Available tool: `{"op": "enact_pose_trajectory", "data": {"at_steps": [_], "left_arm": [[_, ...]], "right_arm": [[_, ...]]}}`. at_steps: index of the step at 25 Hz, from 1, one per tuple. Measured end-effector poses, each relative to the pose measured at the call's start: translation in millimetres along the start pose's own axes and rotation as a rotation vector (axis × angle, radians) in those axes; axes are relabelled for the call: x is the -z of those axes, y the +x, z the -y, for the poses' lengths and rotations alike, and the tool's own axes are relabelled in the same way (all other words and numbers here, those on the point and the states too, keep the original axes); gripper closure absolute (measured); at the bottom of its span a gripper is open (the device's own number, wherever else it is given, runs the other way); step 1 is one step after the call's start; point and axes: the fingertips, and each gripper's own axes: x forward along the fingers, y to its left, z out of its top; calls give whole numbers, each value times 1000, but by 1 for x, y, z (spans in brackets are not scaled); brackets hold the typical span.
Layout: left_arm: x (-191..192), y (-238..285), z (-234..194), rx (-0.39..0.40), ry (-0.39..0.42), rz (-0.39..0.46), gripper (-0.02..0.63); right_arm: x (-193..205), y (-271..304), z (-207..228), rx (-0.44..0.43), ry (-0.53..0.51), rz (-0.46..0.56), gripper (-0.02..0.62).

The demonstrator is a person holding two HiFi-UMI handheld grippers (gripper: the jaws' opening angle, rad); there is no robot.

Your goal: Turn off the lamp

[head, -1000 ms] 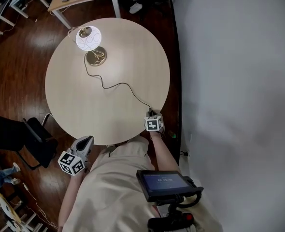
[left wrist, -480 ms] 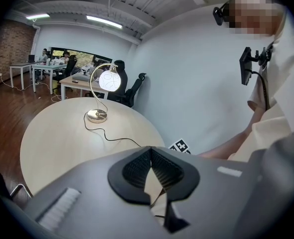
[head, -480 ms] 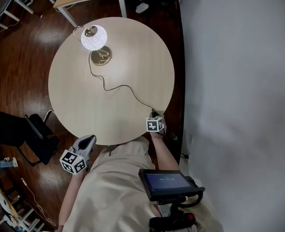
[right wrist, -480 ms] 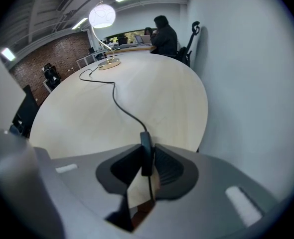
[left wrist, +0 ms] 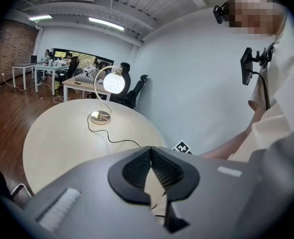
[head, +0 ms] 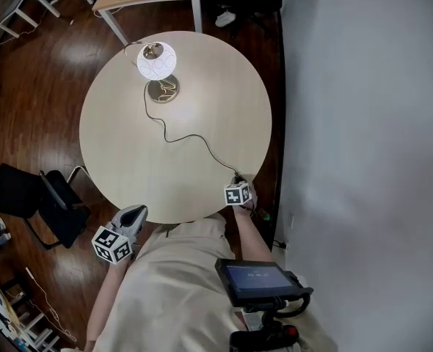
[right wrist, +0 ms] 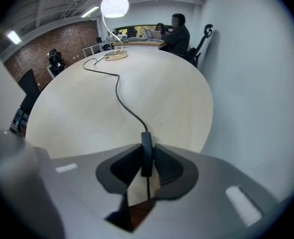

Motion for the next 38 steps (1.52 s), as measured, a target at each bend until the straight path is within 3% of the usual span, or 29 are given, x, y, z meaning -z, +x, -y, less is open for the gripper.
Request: {"op": "enact_pose_trajectory", "data": {"at_steps": [5,9,11,20,27,30,32,38], "left_arm": [[1,-1,-3,0,1,-5,606],[2,-5,-8,-12,-6,-5,606],[2,-7,-9,-17,-10,-2,606],[4,-11,-15,-33,-17,-2,606],[6,-16,-15,-29,-17,0,606],[8,-17,-15,-28,-25,13,606],[11,-18,-14,-19,-29,19,606],[20,-27,-27,38,-23,58,606]], "right_arm": [[-1,3,1,6,8,30,461],[-6,0,1,15,42,60,454],[-6,-1,2,34,45,72,499],[-7,2,2,38,80,52,522],[-6,1,1,75,26,34,519],[-14,-2,3,91,-4,75,497],[-21,-11,5,102,-11,121,437],[-47,-46,4,152,-16,226,431]]}}
